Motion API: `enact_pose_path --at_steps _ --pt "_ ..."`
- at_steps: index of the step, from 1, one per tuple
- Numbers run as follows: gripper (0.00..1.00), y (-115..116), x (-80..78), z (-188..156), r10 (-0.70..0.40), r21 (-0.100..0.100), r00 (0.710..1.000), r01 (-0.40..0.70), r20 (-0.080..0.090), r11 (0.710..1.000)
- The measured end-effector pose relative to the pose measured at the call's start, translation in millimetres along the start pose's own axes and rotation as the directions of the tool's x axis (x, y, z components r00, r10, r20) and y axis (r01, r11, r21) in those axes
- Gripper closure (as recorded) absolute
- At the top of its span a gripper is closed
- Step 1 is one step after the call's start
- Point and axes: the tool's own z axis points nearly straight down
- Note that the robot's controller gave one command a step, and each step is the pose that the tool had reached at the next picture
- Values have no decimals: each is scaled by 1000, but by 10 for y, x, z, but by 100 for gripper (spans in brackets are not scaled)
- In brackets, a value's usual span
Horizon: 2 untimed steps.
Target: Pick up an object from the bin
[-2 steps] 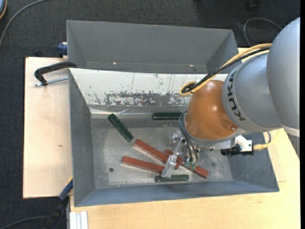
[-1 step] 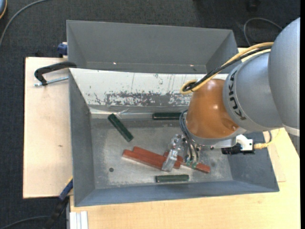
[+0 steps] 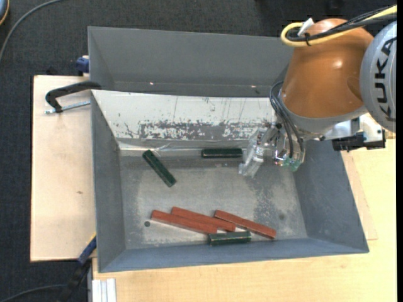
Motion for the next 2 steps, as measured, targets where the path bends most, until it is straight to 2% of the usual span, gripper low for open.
enact_pose_path --at_steps 1,2 --pt "0 -6 16 45 0 4 1000 0 -9 1000" --pt "0 625 204 1670 -22 7 1000 22 -20 1000"
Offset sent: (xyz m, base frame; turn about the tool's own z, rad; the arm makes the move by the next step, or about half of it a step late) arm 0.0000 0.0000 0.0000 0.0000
